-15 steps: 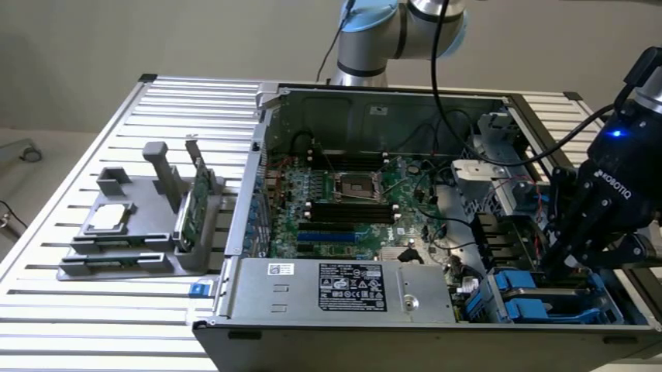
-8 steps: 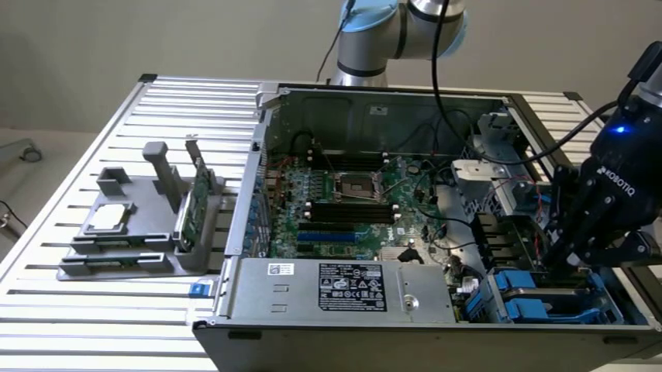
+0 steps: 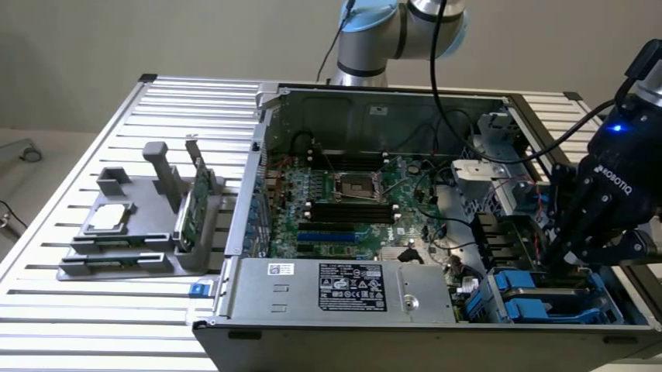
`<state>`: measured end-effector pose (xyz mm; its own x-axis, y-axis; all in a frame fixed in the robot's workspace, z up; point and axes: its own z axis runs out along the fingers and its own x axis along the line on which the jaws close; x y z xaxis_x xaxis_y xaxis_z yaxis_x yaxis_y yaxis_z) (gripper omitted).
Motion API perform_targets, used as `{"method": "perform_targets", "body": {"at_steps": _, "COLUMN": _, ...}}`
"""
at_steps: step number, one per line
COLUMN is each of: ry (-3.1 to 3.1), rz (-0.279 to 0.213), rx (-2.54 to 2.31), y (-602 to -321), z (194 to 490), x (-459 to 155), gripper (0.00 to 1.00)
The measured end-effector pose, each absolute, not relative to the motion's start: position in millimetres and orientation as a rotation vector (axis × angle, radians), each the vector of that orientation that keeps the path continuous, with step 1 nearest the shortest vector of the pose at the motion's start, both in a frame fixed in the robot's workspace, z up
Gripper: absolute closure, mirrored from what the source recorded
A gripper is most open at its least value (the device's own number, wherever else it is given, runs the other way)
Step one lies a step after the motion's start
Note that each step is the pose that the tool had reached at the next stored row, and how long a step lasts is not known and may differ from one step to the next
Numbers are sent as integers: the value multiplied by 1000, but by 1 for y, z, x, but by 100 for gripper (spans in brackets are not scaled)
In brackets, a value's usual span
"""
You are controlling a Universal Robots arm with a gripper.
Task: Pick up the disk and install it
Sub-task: 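Insert the second disk wire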
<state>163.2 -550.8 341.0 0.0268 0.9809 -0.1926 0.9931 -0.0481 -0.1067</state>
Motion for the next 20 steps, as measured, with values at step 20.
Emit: {"method": "perform_targets", "body": {"at_steps": 20, "ry": 2146, "rz": -300, "rx": 2225, "y": -554, "z": 341, "x": 163, "gripper": 84}}
